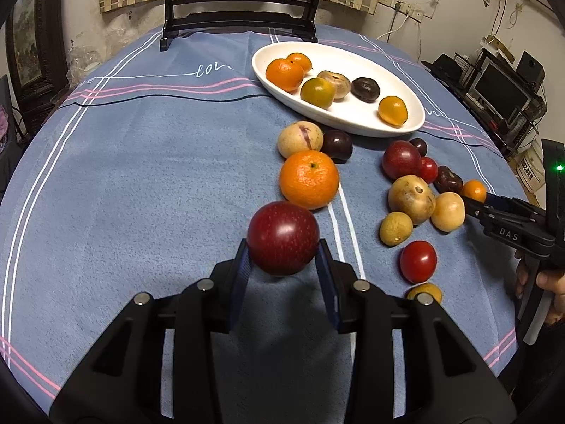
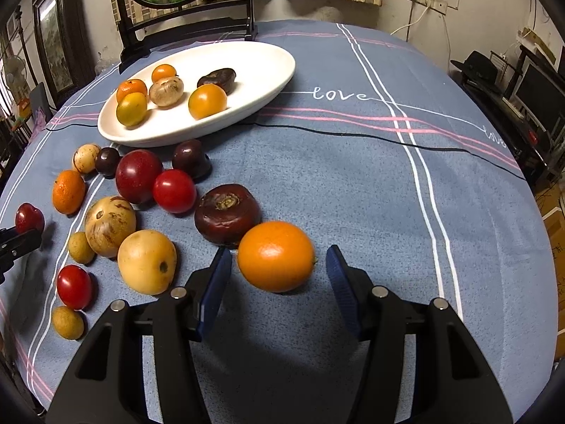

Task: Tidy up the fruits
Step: 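Grasp the large orange with the right tool while the left tool holds the plum, then carry the plum and orange onto the white plate and open both tools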

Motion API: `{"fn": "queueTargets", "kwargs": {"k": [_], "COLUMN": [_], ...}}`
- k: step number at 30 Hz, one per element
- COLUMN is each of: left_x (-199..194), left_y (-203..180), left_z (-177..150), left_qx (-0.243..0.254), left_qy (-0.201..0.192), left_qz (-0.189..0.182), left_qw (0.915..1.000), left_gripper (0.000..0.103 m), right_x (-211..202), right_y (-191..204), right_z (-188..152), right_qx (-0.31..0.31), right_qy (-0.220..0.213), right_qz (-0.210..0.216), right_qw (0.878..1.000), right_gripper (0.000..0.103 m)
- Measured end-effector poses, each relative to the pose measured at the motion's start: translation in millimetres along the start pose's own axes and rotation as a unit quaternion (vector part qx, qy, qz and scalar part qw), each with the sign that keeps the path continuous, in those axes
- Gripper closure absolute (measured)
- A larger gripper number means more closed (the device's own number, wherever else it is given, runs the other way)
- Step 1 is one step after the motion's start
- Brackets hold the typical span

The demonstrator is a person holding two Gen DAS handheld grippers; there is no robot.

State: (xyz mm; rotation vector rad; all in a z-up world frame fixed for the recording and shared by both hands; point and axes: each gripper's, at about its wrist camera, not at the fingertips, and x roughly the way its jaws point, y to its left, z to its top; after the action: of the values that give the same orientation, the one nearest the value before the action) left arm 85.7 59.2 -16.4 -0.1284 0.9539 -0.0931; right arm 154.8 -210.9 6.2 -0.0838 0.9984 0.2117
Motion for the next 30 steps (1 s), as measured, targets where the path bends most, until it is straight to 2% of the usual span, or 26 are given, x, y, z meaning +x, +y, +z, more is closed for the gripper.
{"fn": "queueTargets", "kwargs": {"k": [2, 4, 6, 8, 14, 23, 28, 29, 30], "left_x": [-1, -1, -2, -3, -5, -10, -11, -11, -11], "left_y": [-1, -2, -3, -4, -4, -5, -7, -7, -7], "left_z": [-1, -1, -2, -2, -3, -5, -7, -8, -8], "left_qx": [0.001, 0.001, 0.003, 0.004, 0.006, 0.007, 0.010, 0.011, 0.010], "left_qy": [0.001, 0.001, 0.000, 0.000, -0.001, -0.003, -0.002, -0.002, -0.002], "left_qz": [-0.001, -0.001, -0.003, -0.004, -0.002, -0.001, -0.004, -0.004, -0.003], "left_qw": [1.0000, 1.0000, 1.0000, 1.0000, 1.0000, 1.0000, 0.9999, 0.9999, 0.9999], "left_gripper": [0.066, 0.066, 0.066, 0.066, 0.066, 0.066, 0.066, 0.066, 0.066], "right_x": [-1, -1, -1, -3, -10, -23, -21, -22, -22], "right_y": [2, 2, 3, 5, -1, -1, 2, 3, 3], "right_z": [0, 0, 1, 0, -7, -23, -22, -22, -22], "right_qx": [-0.003, -0.003, -0.006, -0.012, 0.012, 0.012, -0.002, -0.006, -0.006], "right_qy": [-0.003, -0.004, -0.005, -0.008, -0.014, -0.023, -0.017, -0.017, -0.018], "right_qz": [-0.003, -0.008, -0.008, -0.015, -0.003, 0.013, 0.001, 0.001, 0.001], "right_qw": [1.000, 1.000, 1.000, 1.000, 1.000, 1.000, 1.000, 1.000, 1.000], "right_gripper": [0.047, 0.060, 0.062, 0.062, 0.062, 0.062, 0.061, 0.059, 0.051]}}
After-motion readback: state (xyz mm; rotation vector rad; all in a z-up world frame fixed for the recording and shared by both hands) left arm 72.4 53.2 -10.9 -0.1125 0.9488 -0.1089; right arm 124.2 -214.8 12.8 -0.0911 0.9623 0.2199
